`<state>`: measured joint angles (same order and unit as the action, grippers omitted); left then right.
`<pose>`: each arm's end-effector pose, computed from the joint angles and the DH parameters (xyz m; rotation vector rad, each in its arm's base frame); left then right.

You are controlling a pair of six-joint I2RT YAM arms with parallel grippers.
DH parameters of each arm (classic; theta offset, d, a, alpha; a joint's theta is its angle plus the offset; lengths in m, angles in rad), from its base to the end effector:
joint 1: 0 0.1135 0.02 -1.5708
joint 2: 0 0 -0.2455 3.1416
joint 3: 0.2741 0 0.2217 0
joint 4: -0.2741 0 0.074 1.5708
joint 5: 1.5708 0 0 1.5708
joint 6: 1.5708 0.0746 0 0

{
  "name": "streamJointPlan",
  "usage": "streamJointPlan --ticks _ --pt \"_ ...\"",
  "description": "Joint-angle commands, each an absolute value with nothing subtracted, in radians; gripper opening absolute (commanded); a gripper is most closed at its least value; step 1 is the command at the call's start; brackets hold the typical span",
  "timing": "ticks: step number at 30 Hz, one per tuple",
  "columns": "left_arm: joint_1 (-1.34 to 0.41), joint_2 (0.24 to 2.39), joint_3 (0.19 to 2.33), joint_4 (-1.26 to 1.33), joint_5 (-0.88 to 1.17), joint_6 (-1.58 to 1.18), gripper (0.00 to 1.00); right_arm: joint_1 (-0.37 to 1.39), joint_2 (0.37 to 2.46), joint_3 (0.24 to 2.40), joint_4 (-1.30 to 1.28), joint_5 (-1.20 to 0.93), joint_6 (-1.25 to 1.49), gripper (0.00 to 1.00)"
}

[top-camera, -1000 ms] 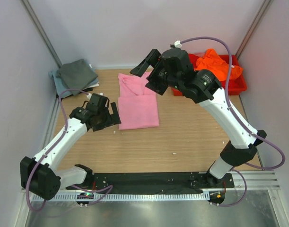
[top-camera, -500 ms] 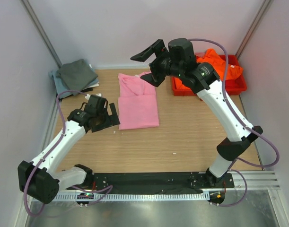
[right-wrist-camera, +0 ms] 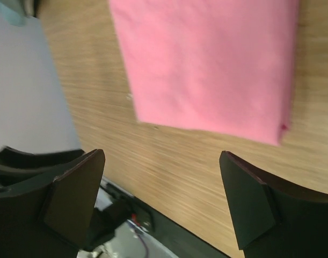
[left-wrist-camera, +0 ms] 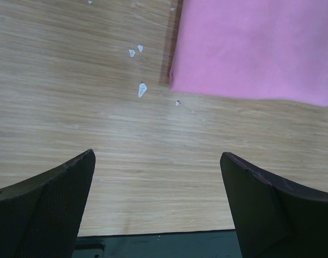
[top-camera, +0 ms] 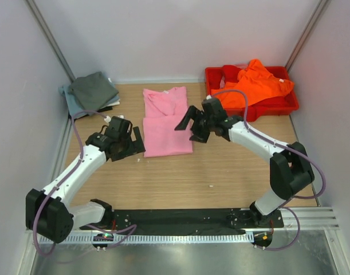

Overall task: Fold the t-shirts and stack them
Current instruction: Fold the tshirt

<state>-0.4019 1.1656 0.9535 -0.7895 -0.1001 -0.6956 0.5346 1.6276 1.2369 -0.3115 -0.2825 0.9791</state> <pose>0.2094 -0.0809 0.2280 -0.4166 2.5573 -0.2846 0.3038 0.2040 0.2387 0.3887 2.4653 1.0506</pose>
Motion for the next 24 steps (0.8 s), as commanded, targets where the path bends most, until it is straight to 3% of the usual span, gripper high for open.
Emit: streamJointPlan --ticks 1,5,16,24 --pt "-0.382 1.209 0.911 -0.692 -0.086 -0.686 1.0 0.543 1.465 1.108 -0.249 -0.233 0.81 0.93" --pt "-0.367 1.278 0.885 -0.598 -0.051 -0.692 1.0 0.529 1.488 1.051 -0.265 -0.21 0.775 0.72" --pt "-0.359 1.416 0.884 -0.512 -0.032 -0.704 0.95 0.505 1.588 0.925 -0.152 -0.255 0.784 0.56" --pt "-0.354 1.44 0.876 -0.477 -0.041 -0.712 0.91 0.502 1.69 0.92 -0.086 -0.279 0.787 0.53"
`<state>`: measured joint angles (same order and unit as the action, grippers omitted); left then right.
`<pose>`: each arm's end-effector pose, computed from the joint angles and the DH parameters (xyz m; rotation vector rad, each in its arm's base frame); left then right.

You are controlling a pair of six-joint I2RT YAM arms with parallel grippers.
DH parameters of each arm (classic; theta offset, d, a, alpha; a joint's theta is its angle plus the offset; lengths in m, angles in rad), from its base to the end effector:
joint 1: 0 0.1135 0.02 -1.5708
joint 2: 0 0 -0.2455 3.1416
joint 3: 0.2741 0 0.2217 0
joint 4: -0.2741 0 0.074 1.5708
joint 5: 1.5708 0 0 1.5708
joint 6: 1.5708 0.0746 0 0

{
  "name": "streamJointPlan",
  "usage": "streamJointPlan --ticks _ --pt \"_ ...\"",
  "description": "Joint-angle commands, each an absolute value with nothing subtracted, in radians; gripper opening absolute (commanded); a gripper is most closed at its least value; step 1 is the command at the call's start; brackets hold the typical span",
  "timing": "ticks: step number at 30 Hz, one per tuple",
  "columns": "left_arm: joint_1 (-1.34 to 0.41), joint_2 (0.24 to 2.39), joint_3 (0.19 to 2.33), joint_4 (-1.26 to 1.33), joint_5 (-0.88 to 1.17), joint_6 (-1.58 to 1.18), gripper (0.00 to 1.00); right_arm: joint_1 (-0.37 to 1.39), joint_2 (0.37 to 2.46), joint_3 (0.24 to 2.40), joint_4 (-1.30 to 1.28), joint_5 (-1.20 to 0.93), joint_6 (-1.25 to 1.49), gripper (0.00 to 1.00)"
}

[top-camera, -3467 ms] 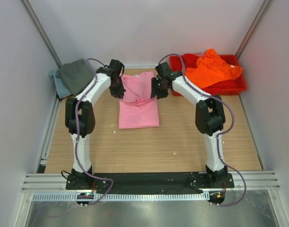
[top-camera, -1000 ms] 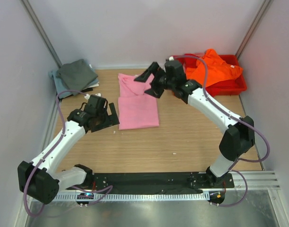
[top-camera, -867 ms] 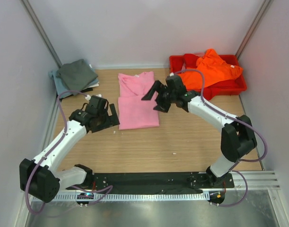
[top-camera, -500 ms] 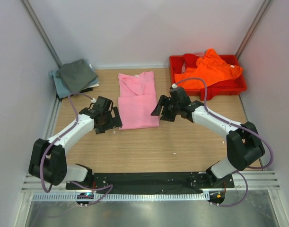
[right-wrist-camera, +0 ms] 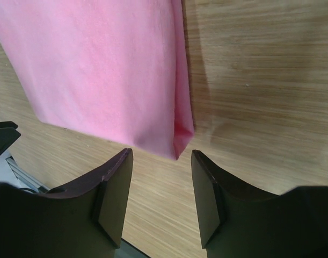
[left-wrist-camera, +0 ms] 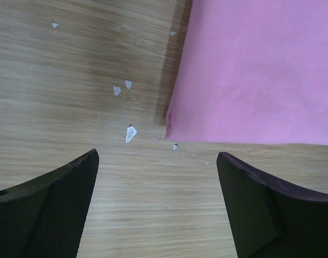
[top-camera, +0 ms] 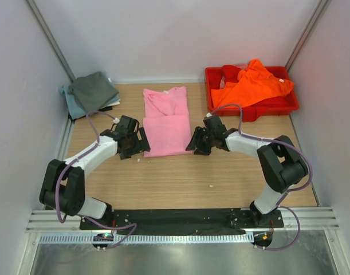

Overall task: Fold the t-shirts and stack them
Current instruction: Fold the tshirt

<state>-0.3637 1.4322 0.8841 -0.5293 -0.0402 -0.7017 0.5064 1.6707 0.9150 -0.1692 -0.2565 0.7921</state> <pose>0.2533 -0.0932 0.1658 -0.4643 2.6407 -0.2965 0.2785 0.1761 0.1384 0.2652 2.6507 0.8119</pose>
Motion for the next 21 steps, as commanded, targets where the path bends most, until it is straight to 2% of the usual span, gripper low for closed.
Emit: streamJointPlan --ticks 1,12,21 --pt "-0.353 1.443 0.874 -0.474 -0.043 -0.713 0.91 0.502 1.7 0.917 -0.078 -0.282 0.788 0.53" --pt "-0.344 1.48 0.844 -0.41 -0.041 -0.742 0.84 0.482 1.761 0.89 -0.026 -0.291 0.785 0.5" --pt "-0.342 1.511 0.813 -0.339 -0.005 -0.793 0.75 0.471 1.799 0.882 -0.006 -0.319 0.782 0.29"
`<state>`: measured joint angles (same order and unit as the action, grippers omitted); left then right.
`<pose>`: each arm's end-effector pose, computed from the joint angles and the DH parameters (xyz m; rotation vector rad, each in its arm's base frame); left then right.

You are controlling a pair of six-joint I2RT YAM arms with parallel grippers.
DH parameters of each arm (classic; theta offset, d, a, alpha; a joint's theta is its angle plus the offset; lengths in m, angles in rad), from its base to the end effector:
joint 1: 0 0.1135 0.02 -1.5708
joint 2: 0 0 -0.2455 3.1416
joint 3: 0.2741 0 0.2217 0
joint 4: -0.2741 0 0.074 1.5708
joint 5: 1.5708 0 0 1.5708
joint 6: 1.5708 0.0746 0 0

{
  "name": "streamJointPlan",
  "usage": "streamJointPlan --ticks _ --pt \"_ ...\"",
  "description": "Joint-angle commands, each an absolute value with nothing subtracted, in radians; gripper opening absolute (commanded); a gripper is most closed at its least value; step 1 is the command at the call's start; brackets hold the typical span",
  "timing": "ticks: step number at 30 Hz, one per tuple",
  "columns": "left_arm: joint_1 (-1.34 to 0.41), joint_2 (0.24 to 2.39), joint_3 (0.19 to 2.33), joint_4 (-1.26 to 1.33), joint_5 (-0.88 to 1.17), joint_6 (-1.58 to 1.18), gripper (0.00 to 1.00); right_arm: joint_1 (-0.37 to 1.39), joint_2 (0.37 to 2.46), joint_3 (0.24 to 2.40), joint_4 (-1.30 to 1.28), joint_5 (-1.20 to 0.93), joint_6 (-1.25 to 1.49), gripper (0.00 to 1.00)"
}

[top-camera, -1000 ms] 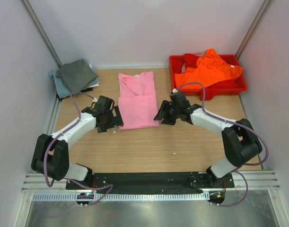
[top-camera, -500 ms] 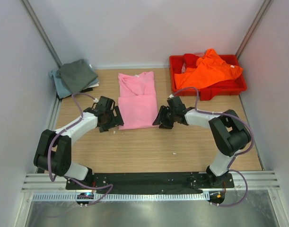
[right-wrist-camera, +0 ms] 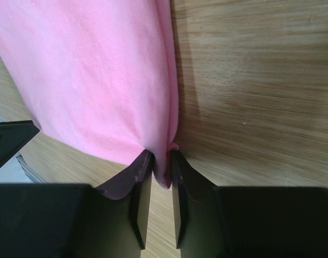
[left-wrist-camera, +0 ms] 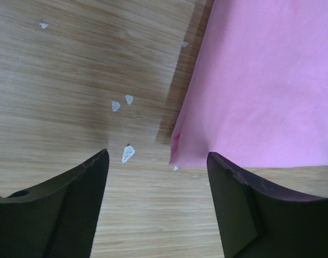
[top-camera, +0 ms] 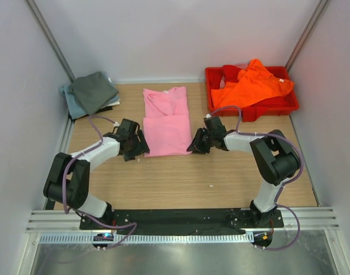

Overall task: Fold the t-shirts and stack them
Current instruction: Fold the tshirt

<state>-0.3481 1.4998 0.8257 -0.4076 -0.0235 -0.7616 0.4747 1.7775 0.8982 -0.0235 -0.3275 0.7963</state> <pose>0.2606 -0.0927 0.1409 -0.5609 2.6360 -0.3274 0.2935 0.1778 0.1141 0.2743 2.6401 0.8982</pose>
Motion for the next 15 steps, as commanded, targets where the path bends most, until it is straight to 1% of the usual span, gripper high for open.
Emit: streamJointPlan --ticks 1,2,3,6,9,12,14,15 --pt "-0.342 1.516 0.81 -0.325 -0.005 -0.804 0.71 0.469 1.801 0.884 -0.006 -0.321 0.781 0.25" --pt "-0.342 1.523 0.807 -0.319 -0.005 -0.811 0.69 0.469 1.804 0.884 -0.005 -0.324 0.781 0.23" --pt "-0.342 1.528 0.799 -0.316 0.023 -0.821 0.64 0.469 1.804 0.884 -0.006 -0.324 0.779 0.22" --pt "-0.342 1.539 0.782 -0.29 0.023 -0.851 0.58 0.466 1.812 0.885 0.021 -0.331 0.778 0.16" --pt "-0.342 1.539 0.765 -0.265 0.028 -0.871 0.54 0.465 1.818 0.887 0.028 -0.337 0.776 0.12" --pt "-0.342 1.539 0.762 -0.259 0.023 -0.88 0.54 0.462 1.824 0.887 0.034 -0.344 0.776 0.09" --pt "-0.344 1.54 0.758 -0.245 0.034 -0.888 0.5 0.46 1.83 0.888 0.037 -0.347 0.775 0.08" --pt "-0.344 1.545 0.755 -0.232 0.038 -0.894 0.45 0.46 1.835 0.888 0.037 -0.35 0.775 0.08"
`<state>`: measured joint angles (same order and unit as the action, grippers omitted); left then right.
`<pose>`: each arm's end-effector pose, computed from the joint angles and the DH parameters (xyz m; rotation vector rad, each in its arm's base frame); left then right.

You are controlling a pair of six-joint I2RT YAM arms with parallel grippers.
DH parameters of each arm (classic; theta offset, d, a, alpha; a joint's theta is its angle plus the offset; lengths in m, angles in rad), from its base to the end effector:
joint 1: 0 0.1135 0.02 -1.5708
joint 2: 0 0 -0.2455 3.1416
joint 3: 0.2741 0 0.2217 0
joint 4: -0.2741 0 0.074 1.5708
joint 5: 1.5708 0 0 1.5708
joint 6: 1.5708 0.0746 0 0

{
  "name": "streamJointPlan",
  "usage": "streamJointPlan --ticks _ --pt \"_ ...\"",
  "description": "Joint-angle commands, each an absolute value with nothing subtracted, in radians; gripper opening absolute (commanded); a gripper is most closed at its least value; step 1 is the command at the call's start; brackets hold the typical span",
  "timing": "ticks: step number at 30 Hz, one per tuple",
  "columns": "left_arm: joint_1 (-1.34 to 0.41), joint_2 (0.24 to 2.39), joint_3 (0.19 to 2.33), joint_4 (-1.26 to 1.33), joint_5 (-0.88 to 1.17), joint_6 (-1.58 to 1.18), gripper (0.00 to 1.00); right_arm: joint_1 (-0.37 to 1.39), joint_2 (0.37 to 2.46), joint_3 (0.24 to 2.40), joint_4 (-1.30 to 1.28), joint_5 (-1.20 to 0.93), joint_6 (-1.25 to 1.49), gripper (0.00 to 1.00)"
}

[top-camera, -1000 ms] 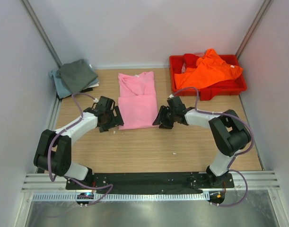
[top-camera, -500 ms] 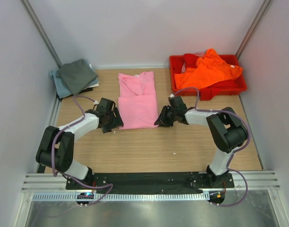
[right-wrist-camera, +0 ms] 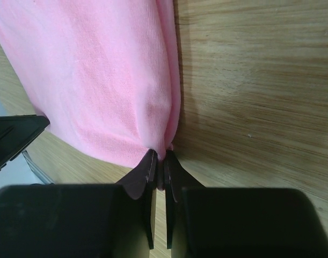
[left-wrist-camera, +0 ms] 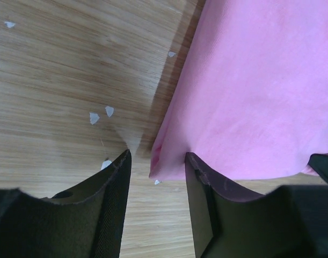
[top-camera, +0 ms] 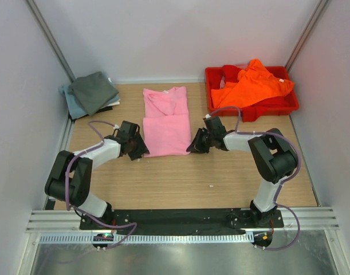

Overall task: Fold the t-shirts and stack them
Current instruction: Fold the tshirt

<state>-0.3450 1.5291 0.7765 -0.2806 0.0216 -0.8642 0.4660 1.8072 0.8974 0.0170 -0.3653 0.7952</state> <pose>0.2655 -0.0971 0.1291 -0.6794 2.5891 -0.4429 0.2971 0.1793 0.1086 0.2635 2.6375 0.9445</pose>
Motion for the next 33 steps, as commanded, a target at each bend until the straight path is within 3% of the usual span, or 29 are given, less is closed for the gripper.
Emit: streamJointPlan --ticks 1,7,8,11,19,23,33 --pt "-0.344 1.546 0.752 -0.227 0.046 -0.897 0.43 0.46 1.836 0.888 0.038 -0.351 0.776 0.08" --pt "-0.353 1.539 0.733 -0.215 0.049 -0.913 0.18 0.454 1.85 0.885 0.051 -0.36 0.782 0.03" --pt "-0.356 1.531 0.732 -0.215 0.043 -0.911 0.09 0.454 1.851 0.885 0.054 -0.364 0.782 0.01" --pt "-0.364 1.517 0.73 -0.215 0.037 -0.908 0.01 0.454 1.848 0.879 0.06 -0.374 0.785 0.01" --pt "-0.429 1.385 0.715 -0.306 -0.006 -0.896 0.0 0.457 1.717 0.789 0.041 -0.38 0.792 0.01" --pt "-0.494 1.254 0.684 -0.393 -0.043 -0.907 0.0 0.479 1.526 0.674 -0.024 -0.368 0.795 0.01" --pt "-0.629 0.875 0.606 -0.673 -0.083 -1.0 0.0 0.774 1.047 0.494 -0.238 -0.155 0.954 0.01"
